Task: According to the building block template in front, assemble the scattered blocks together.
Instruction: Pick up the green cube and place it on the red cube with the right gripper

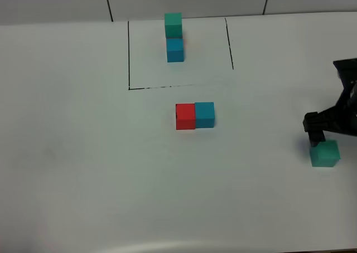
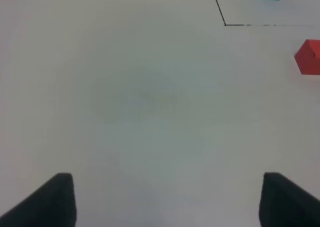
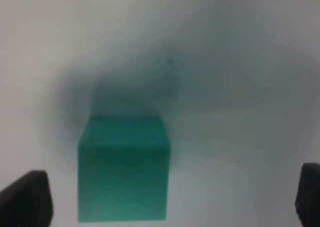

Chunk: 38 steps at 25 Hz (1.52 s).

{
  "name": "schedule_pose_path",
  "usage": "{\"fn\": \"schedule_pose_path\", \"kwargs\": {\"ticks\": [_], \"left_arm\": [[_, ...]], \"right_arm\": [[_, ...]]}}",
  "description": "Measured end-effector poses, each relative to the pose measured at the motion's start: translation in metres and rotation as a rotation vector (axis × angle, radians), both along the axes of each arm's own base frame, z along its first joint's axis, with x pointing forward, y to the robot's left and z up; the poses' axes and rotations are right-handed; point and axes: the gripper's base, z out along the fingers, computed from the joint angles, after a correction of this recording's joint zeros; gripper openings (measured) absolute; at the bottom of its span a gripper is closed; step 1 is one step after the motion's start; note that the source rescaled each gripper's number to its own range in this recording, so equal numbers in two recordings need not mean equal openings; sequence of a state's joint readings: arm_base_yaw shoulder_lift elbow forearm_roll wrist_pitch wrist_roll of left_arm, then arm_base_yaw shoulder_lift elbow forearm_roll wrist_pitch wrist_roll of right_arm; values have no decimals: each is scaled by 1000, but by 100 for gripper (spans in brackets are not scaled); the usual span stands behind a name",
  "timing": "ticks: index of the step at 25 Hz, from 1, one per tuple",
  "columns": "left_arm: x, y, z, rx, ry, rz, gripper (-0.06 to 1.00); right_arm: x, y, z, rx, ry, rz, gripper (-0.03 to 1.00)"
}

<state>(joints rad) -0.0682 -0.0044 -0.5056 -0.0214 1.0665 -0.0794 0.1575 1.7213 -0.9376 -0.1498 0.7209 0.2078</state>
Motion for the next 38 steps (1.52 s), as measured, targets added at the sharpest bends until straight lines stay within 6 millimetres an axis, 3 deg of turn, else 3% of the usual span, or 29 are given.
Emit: {"fn": "schedule_pose_path", "kwargs": {"ticks": [5,8,11,14,18,21,24,28,32,35,38], "left_arm": [[0,0,0,0,0,0,70],[0,0,0,0,0,0,70],[0,0,0,0,0,0,70],[0,0,0,0,0,0,70],[0,0,0,0,0,0,70],[0,0,0,0,0,0,70],[0,0,0,0,0,0,70],[0,0,0,0,0,0,70],[0,0,0,0,0,0,70],[0,0,0,0,0,0,70],[0,0,0,0,0,0,70]], "right_arm": [[-9,-2,-17,60,-45,-36,94],[-10,-3,-21,67,-66,-36,81],[-11,-3,-24,66,-56,-36,50],[-11,-3,-25,67,-53,-37,3],[-11,-2,-25,59,-54,10,2],[-9,13,-16,27,-53,210,2],[0,46,8,-28,-62,545,2],[11,101,56,-110,-80,1003,2],[25,149,96,-150,-123,1232,2],[38,179,102,-163,-123,1342,2],[49,207,90,-150,-89,1430,2]]}}
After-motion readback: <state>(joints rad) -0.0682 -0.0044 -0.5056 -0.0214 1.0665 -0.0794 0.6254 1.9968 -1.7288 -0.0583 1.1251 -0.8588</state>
